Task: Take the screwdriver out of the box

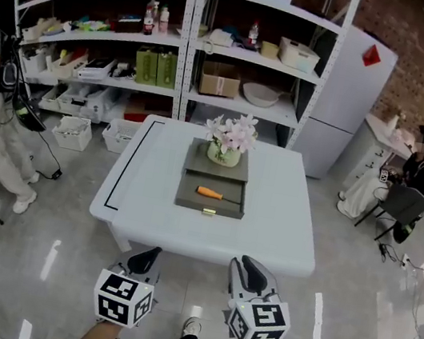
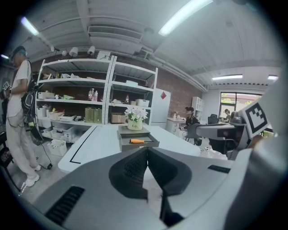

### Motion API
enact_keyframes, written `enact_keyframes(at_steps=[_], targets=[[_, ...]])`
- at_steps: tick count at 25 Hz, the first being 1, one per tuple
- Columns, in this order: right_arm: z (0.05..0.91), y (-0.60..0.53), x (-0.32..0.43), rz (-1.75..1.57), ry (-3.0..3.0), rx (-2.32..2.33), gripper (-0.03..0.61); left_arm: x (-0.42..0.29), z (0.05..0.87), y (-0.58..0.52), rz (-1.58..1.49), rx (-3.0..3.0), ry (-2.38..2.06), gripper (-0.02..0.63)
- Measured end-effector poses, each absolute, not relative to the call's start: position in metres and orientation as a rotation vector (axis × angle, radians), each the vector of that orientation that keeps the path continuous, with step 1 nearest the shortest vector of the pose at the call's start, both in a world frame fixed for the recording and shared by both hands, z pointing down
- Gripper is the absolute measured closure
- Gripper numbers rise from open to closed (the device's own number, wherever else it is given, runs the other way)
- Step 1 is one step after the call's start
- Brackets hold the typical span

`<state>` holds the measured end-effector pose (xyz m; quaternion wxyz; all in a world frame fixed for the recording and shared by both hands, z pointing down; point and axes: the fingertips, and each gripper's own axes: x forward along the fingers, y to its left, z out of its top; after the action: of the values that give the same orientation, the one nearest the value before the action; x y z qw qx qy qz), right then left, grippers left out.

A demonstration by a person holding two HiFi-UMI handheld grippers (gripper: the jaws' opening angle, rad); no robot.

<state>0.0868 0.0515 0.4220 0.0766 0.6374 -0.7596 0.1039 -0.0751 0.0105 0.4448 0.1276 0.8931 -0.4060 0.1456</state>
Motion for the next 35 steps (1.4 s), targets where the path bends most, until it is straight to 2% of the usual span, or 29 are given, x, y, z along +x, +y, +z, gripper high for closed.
enact_keyframes(at_steps=[16, 35], targets=[[0.438, -0.072, 0.160, 0.367, -2.346, 1.790, 0.459, -0.005, 0.450, -0.101, 0.469, 2.537, -1.284, 0.607], [0.459, -0.165, 0.152, 0.379, -2.450, 1.534, 0.407, -0.023, 0.453, -0.168, 0.479, 2.424, -1.470, 0.607]])
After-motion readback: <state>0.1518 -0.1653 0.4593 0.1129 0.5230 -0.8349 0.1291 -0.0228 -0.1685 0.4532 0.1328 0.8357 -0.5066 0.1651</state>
